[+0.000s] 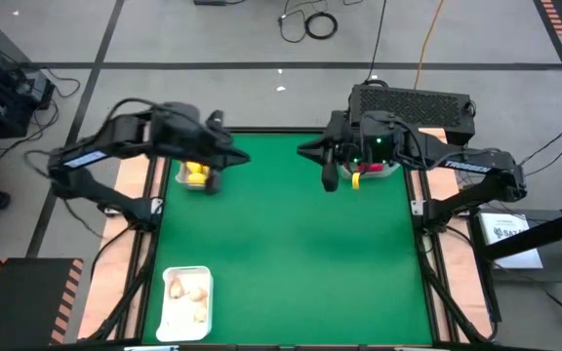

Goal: Sort produce into baskets
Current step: Return to Home Position

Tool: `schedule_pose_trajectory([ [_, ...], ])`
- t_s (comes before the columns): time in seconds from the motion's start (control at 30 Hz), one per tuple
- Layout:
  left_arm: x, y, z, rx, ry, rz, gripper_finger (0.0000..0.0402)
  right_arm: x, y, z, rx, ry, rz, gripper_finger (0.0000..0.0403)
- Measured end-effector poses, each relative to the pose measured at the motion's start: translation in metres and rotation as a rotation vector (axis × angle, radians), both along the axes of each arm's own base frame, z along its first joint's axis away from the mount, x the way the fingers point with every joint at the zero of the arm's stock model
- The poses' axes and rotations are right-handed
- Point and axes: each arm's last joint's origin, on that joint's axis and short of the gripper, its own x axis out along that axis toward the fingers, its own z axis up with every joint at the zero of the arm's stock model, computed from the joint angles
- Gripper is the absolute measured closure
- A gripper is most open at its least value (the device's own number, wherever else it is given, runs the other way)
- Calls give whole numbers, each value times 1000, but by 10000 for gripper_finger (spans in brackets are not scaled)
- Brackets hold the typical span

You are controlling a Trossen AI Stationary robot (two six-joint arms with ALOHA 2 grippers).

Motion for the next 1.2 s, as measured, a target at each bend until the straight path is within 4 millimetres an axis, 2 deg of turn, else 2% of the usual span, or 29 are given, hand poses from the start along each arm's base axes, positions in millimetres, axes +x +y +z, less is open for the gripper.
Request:
schedule_pose_trajectory([
  [0.07,-18,0,-5,4,-15,12,382,0,0,0,12,-6,-4,391],
  [0.2,-49,-3,-15,-8,-104,32,397,-1,1,-2,76,14,-18,393],
  [0.33,-78,-5,-28,8,-187,49,392,-13,2,1,82,36,-30,401],
  [0.47,-101,-8,-42,25,-264,71,388,-29,5,2,71,95,-93,402],
  [0.6,-117,-8,-60,20,-315,109,387,-37,7,-7,58,136,-129,402],
  [0.73,-129,-8,-80,-2,-334,159,386,-47,10,-25,79,102,-123,403],
  [0.93,-143,-9,-117,-72,-350,215,386,-67,14,-68,152,-11,-109,403],
  [1.2,-153,-11,-170,-192,-428,277,386,-99,18,-127,266,-116,-106,403],
])
